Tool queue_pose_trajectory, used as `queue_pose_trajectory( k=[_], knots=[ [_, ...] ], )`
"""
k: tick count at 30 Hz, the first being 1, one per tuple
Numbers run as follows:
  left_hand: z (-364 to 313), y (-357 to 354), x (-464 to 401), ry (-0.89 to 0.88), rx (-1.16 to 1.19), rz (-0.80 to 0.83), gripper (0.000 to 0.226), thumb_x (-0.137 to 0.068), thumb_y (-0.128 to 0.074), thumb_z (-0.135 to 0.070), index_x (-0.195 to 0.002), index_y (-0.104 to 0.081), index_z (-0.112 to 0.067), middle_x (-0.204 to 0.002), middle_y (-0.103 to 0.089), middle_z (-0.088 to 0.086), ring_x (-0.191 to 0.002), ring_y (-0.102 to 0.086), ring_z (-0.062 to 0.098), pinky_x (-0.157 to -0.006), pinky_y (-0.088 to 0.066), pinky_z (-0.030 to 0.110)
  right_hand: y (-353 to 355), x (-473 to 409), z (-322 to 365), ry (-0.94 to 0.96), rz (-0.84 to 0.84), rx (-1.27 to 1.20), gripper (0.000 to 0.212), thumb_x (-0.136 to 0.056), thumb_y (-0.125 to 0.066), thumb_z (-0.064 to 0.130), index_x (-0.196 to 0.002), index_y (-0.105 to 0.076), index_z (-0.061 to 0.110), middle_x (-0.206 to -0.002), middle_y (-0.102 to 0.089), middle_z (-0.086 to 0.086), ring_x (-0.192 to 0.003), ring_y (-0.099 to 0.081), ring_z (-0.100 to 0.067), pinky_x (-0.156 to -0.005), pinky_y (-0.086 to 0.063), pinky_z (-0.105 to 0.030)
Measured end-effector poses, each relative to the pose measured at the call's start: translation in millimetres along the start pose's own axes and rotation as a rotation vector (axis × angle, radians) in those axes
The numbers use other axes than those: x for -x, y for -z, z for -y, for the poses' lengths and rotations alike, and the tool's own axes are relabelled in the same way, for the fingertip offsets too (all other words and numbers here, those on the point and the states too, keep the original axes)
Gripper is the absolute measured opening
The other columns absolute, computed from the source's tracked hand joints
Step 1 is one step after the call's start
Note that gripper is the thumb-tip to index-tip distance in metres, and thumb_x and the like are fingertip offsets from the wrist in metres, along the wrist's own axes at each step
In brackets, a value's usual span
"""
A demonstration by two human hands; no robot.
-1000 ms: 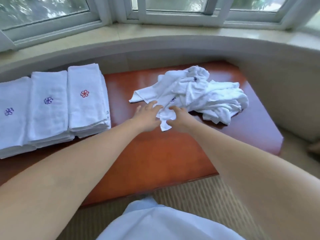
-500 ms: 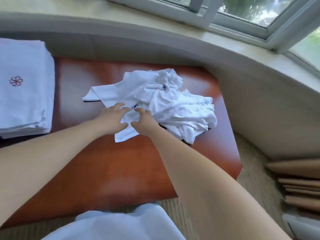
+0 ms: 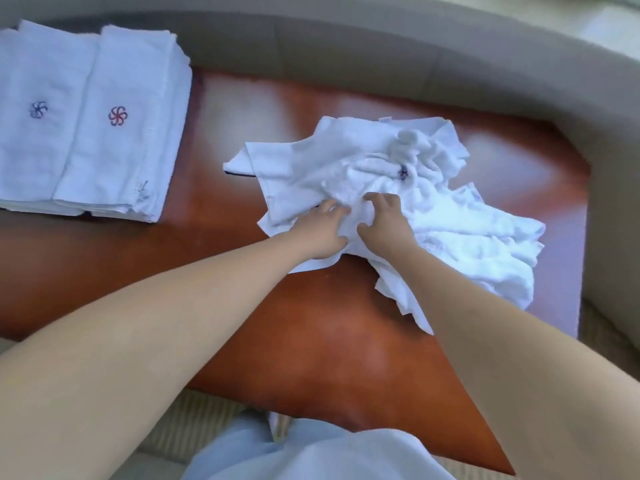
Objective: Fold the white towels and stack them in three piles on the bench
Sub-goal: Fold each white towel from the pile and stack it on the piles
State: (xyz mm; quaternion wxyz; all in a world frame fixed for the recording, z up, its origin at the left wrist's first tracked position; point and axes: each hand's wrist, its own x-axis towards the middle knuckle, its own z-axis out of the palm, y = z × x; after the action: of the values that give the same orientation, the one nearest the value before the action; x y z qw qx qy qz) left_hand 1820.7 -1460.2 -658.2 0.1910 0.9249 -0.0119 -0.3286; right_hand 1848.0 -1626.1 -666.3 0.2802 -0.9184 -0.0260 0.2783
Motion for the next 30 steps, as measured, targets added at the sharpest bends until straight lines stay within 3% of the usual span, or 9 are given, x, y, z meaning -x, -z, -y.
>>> queue_pose_trajectory(
  k=[4,6,9,11,13,17,22,26,30],
  knots=[
    [-12.5,-2.3,-18.2,0.095,0.201,-0.058,0.052,-0.097,-0.061,-0.040,-0.143,-0.047,-0.020,-0.146,-0.041,0.007,-0.120,-0.054,0.028,-0.093,-0.042,0.035,4.4,-19.1,-2.1,-0.030,-0.081,-0.005,0.051,-0.096,-0.061,0.041,-0.141,-0.043,0.025,-0.135,-0.050,-0.002,-0.098,-0.063,-0.027,-0.080,-0.052,-0.039],
    [-15.4,-4.1,-23.5,0.126,0.285,-0.095,0.023,-0.097,-0.061,-0.036,-0.106,-0.058,-0.015,-0.107,-0.056,0.004,-0.087,-0.055,0.020,-0.077,-0.043,0.034,2.8,-24.9,1.8,-0.087,-0.096,-0.026,0.048,-0.094,-0.060,0.047,-0.133,-0.045,0.025,-0.125,-0.057,-0.001,-0.094,-0.064,-0.024,-0.079,-0.054,-0.040],
    [-19.6,-7.4,-24.2,0.150,0.358,-0.091,0.031,-0.098,-0.056,-0.026,-0.073,-0.039,-0.017,-0.075,-0.041,-0.001,-0.065,-0.040,0.017,-0.059,-0.031,0.031,1.9,-31.2,4.1,-0.103,-0.094,-0.056,0.040,-0.095,-0.056,0.043,-0.129,-0.044,0.024,-0.113,-0.061,0.000,-0.082,-0.063,-0.021,-0.067,-0.051,-0.035],
    [-19.5,-4.2,-18.9,0.155,0.445,-0.091,0.029,-0.096,-0.054,-0.025,-0.074,-0.036,-0.019,-0.075,-0.040,-0.003,-0.067,-0.039,0.017,-0.060,-0.031,0.030,5.5,-32.7,4.5,-0.074,-0.099,-0.066,0.039,-0.096,-0.049,0.025,-0.135,-0.043,0.026,-0.094,-0.063,-0.001,-0.070,-0.060,-0.020,-0.058,-0.045,-0.032],
    [-17.2,2.8,-12.0,0.154,0.515,-0.101,0.027,-0.095,-0.053,-0.028,-0.076,-0.036,-0.021,-0.074,-0.040,-0.004,-0.065,-0.037,0.015,-0.060,-0.030,0.030,14.2,-31.6,4.0,-0.006,-0.060,0.009,0.060,-0.091,-0.044,0.008,-0.144,-0.039,0.034,-0.084,-0.058,-0.001,-0.063,-0.056,-0.019,-0.050,-0.039,-0.030],
    [-7.5,24.5,6.1,0.119,0.586,-0.118,0.021,-0.094,-0.052,-0.031,-0.080,-0.038,-0.023,-0.074,-0.039,-0.006,-0.063,-0.035,0.013,-0.058,-0.030,0.028,35.3,-26.6,10.3,0.035,0.078,0.322,0.052,-0.089,-0.054,0.018,-0.139,-0.048,0.034,-0.115,-0.046,0.001,-0.086,-0.054,-0.020,-0.055,-0.039,-0.030],
    [-1.8,52.9,39.5,0.061,0.603,-0.198,0.016,-0.093,-0.054,-0.029,-0.082,-0.045,-0.022,-0.075,-0.044,-0.008,-0.064,-0.037,0.012,-0.058,-0.031,0.027,59.2,-5.8,36.0,0.128,-0.039,0.512,0.046,-0.090,-0.065,0.032,-0.133,-0.051,0.026,-0.124,-0.046,-0.006,-0.114,-0.048,-0.026,-0.069,-0.038,-0.036],
    [-7.6,82.5,74.1,-0.005,0.626,-0.265,0.011,-0.090,-0.053,-0.027,-0.084,-0.050,-0.019,-0.078,-0.055,0.000,-0.056,-0.046,0.004,-0.051,-0.035,0.020,83.0,24.5,59.8,0.103,-0.143,0.504,0.040,-0.093,-0.061,0.025,-0.132,-0.053,0.023,-0.122,-0.047,-0.009,-0.115,-0.049,-0.029,-0.071,-0.039,-0.037],
    [-19.3,125.6,120.3,-0.101,0.573,-0.390,0.013,-0.083,-0.052,-0.036,-0.082,-0.049,-0.023,-0.072,-0.049,-0.010,-0.055,-0.038,0.005,-0.055,-0.031,0.029,116.7,72.1,98.1,0.142,-0.337,0.405,0.029,-0.093,-0.052,0.014,-0.122,-0.056,0.018,-0.117,-0.045,-0.011,-0.111,-0.050,-0.034,-0.071,-0.038,-0.038]
  ],
)
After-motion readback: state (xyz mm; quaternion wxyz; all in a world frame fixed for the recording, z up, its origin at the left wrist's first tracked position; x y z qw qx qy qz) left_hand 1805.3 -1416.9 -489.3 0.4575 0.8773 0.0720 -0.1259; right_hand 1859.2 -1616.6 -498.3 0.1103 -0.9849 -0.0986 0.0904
